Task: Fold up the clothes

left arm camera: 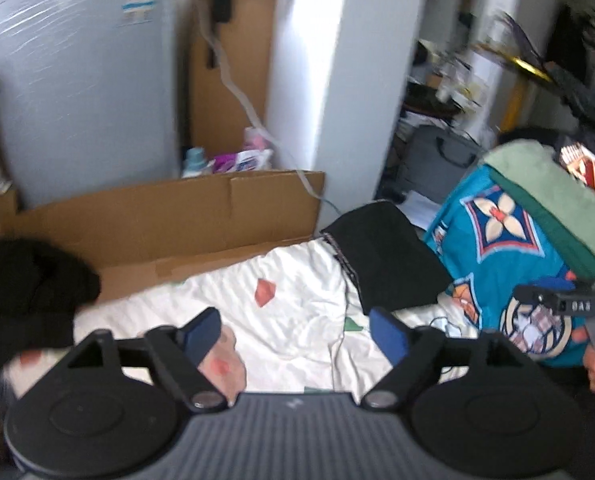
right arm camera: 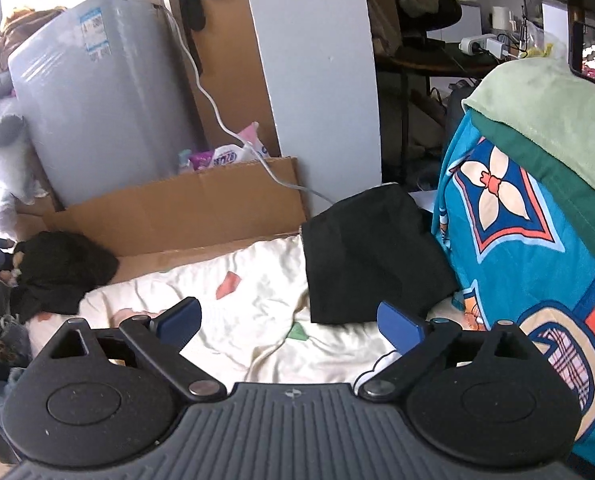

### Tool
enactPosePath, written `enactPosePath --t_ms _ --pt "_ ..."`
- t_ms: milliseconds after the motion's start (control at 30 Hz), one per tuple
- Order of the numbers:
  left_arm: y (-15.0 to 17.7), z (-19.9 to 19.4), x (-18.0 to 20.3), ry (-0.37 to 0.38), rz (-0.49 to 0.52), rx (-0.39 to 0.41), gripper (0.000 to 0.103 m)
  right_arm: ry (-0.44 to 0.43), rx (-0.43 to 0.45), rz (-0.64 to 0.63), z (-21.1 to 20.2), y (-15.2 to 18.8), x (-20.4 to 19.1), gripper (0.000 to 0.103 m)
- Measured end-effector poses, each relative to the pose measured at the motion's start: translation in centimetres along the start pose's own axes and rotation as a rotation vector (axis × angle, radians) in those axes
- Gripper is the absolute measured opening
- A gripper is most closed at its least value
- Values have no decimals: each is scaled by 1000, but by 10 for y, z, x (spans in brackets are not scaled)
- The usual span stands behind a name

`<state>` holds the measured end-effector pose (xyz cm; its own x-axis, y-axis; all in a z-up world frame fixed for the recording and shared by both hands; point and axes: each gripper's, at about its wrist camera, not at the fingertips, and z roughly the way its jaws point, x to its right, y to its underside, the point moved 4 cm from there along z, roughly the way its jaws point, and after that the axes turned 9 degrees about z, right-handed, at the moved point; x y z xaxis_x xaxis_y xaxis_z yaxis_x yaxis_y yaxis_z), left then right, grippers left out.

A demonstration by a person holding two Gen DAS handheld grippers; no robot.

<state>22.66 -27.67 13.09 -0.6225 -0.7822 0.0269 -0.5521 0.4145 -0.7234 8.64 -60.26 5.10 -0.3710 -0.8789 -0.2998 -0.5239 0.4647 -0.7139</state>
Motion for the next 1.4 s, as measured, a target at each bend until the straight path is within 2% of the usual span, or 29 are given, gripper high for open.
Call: enactPosePath --t_ms 133,267,400,500,667,833,967,1167,1400 --pt "25 -18 -13 -33 -89 -20 91 -20 -10 -18 -17 12 -9 98" --pt "45 -34 -26 -88 -113 -45 91 -32 -23 2 -33 27 -11 99" --pt "52 -47 -30 -122 -147 -30 91 -33 -29 -38 -46 37 -17 99" --pt "54 -53 -19 -120 -138 -18 94 -27 -30 -71 -56 34 -22 99" --pt "57 -64 5 -105 -106 15 95 -24 -21 -46 -78 30 -30 99" --pt "62 -75 26 -76 -97 55 95 -28 -33 -47 -96 54 -35 99" --pt "67 -85 38 -85 -87 102 99 -45 -87 -58 -105 71 -42 99" --pt "81 -95 58 -94 -75 147 99 -97 -31 -20 -119 71 -59 99" --pt "95 -102 69 -123 -76 183 100 -117 -63 -30 -112 89 -76 99"
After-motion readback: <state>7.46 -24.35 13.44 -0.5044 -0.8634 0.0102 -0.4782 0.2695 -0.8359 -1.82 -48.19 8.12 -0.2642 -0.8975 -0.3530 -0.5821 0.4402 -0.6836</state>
